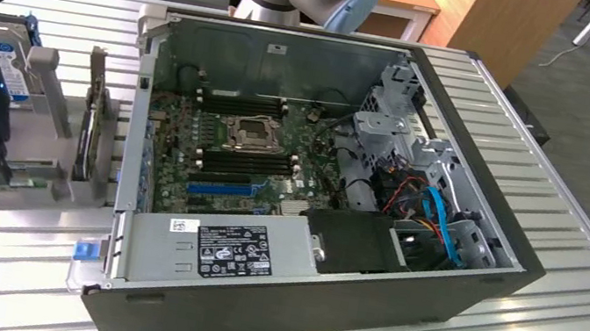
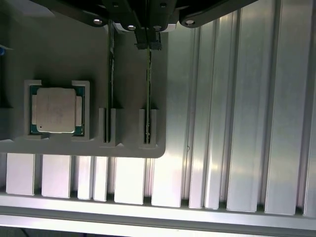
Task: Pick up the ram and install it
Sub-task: 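Pick up the ram and move it above insertion slot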
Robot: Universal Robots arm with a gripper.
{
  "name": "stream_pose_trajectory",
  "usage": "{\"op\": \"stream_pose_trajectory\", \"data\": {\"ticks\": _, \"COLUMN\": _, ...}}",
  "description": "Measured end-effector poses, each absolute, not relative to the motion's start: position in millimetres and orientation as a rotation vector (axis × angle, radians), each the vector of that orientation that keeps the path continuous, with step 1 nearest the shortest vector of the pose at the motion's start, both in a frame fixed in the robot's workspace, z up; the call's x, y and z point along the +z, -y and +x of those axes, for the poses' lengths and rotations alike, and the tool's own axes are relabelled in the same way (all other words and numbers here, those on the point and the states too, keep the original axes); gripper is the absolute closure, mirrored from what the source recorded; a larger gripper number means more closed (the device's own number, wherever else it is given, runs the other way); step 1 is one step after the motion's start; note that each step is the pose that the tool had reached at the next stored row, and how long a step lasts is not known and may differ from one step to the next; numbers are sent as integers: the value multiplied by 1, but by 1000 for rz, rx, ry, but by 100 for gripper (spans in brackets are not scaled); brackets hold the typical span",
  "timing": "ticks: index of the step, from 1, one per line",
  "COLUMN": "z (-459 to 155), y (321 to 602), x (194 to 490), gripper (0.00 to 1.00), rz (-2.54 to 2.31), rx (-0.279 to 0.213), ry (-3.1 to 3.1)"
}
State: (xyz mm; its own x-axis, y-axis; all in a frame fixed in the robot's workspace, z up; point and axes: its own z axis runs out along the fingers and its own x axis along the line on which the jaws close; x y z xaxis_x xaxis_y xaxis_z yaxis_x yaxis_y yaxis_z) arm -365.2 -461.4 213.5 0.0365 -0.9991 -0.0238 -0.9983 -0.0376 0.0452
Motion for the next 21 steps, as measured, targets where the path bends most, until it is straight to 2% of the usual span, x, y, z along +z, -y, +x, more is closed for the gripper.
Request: {"op": "stream_pose_trajectory", "data": {"ticks": 21, "z": -365, "y": 461, "x": 244, "gripper": 88, "rz": 2250, "rx": -76, "ry": 2169}}
